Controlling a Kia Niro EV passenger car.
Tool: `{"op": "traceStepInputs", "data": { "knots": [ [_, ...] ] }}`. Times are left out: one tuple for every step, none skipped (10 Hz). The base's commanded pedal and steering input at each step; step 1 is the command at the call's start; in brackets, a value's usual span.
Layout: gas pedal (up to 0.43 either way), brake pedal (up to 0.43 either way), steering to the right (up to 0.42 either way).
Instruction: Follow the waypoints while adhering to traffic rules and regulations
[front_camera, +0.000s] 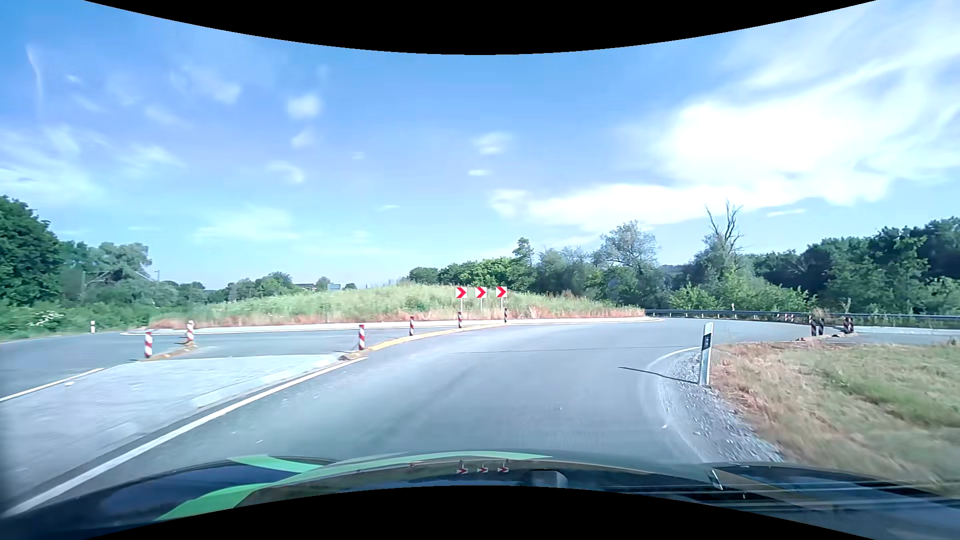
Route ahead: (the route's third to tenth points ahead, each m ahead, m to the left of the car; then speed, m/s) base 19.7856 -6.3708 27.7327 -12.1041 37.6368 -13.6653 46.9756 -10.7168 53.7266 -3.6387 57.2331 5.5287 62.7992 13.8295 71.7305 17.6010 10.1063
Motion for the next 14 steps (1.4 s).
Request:
{"op": "traceStepInputs", "data": {
  "knots": [
    [0.047, 0.000, 0.141],
    [0.047, 0.000, 0.150],
    [0.047, 0.000, 0.155],
    [0.047, 0.000, 0.155],
    [0.047, 0.000, 0.155],
    [0.047, 0.000, 0.155],
    [0.059, 0.000, 0.155],
    [0.067, 0.000, 0.155],
    [0.079, 0.000, 0.153],
    [0.087, 0.000, 0.151],
    [0.087, 0.000, 0.148],
    [0.087, 0.000, 0.142],
    [0.098, 0.000, 0.134],
    [0.110, 0.000, 0.125]
  ]
}}
